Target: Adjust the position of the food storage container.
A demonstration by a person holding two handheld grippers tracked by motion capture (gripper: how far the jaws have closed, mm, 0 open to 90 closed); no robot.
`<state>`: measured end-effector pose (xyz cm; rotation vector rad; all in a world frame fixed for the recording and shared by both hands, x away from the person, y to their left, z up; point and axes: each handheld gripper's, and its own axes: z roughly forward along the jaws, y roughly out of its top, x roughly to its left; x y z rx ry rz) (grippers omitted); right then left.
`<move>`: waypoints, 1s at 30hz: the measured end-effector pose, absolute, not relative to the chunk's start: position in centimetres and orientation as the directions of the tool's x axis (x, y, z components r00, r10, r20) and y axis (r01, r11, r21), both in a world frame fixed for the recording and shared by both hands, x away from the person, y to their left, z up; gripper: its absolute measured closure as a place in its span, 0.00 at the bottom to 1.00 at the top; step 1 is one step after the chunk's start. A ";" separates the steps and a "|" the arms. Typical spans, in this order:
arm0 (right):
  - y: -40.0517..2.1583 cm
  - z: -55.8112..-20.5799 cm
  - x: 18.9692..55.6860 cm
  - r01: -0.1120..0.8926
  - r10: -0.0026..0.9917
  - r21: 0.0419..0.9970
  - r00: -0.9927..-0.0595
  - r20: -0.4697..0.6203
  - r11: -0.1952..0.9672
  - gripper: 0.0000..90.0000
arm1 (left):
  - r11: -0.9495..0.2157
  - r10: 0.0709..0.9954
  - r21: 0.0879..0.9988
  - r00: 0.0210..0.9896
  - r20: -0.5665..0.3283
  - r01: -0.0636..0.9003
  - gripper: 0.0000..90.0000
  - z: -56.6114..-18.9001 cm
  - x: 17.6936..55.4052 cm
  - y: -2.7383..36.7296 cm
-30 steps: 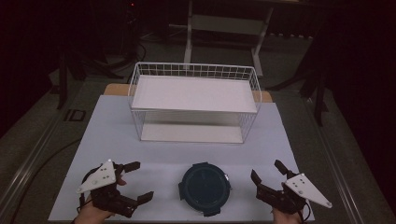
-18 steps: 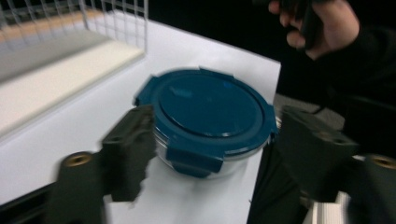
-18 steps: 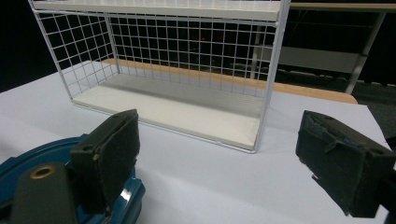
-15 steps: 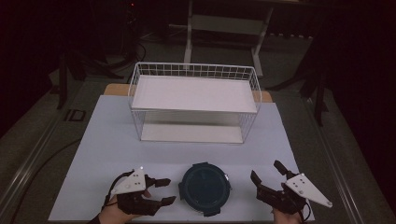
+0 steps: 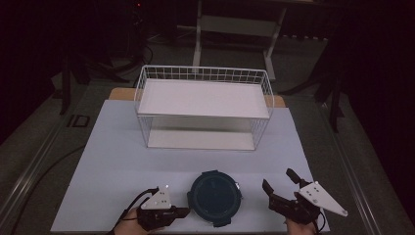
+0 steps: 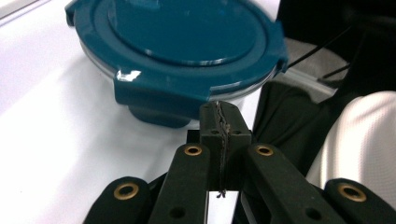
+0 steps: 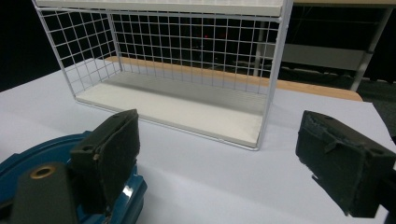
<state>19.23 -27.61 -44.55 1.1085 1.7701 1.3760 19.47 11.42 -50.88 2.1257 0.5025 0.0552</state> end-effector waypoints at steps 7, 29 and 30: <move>-27.7 -44.6 19.3 0.238 0.892 0.966 -0.451 0.015 0.104 0.15 | -0.472 0.445 0.792 0.881 -0.164 0.386 1.00 -51.5 20.8 11.8; -27.6 -44.8 19.4 0.252 0.886 0.962 -0.462 0.021 0.109 0.15 | -0.453 0.431 0.810 0.887 -0.167 0.372 1.00 -51.1 23.7 8.3; -27.6 -44.8 19.4 0.252 0.886 0.961 -0.463 0.020 0.110 0.15 | -0.454 0.427 0.811 0.889 -0.164 0.368 1.00 -51.1 23.9 8.1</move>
